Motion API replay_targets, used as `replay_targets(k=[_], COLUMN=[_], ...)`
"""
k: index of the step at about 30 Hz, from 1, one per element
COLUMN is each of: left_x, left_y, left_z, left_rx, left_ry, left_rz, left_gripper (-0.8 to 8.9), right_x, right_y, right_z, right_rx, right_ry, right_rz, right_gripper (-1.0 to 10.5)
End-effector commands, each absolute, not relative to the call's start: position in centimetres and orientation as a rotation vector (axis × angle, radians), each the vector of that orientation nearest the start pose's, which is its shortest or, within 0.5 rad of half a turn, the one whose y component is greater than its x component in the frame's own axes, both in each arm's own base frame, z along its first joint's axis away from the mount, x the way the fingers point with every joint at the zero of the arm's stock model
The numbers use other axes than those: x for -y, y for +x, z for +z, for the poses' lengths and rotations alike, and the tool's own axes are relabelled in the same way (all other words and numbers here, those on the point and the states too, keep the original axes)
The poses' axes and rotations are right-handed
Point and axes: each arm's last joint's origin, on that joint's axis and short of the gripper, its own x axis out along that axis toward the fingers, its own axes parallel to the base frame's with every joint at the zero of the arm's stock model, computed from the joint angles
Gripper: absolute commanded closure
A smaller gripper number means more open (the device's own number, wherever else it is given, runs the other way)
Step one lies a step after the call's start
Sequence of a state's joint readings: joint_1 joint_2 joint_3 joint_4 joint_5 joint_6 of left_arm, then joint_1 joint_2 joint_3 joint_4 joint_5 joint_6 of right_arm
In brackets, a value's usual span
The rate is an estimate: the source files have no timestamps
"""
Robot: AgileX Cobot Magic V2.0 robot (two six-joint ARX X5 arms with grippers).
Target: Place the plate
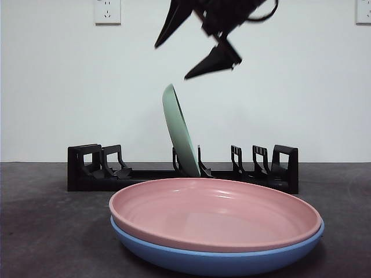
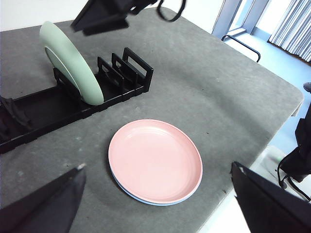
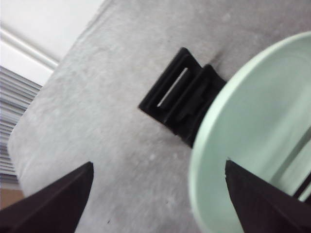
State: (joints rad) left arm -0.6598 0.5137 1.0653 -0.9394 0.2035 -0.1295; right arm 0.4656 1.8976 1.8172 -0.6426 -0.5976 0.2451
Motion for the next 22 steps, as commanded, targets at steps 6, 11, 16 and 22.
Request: replay_targets(k=[6, 11, 16, 22], left_x=[3.8, 3.8, 3.8, 3.8], left_y=[3.9, 3.9, 3.9, 3.9], left_z=[38.3, 38.3, 38.3, 38.3], left_rx=[-0.407, -0.407, -0.406, -0.407], left_ry=[-0.023, -0.023, -0.023, -0.023], left_rz=[-0.834, -0.835, -0.835, -0.835], left_gripper=[3.46, 3.46, 3.46, 3.46], right_x=[-21.9, -22.1, -22.3, -22.5], right_y=[38.9, 39.3, 39.6, 39.8], right_z=[31.3, 30.5, 29.7, 29.6], right_rx=[-0.887, -0.898, -0.920, -0.905], right_ry=[0.309, 0.309, 0.312, 0.310], right_rz=[0.912, 0.911, 0.903, 0.907], right_gripper=[5.2, 6.3, 7.1, 8.8])
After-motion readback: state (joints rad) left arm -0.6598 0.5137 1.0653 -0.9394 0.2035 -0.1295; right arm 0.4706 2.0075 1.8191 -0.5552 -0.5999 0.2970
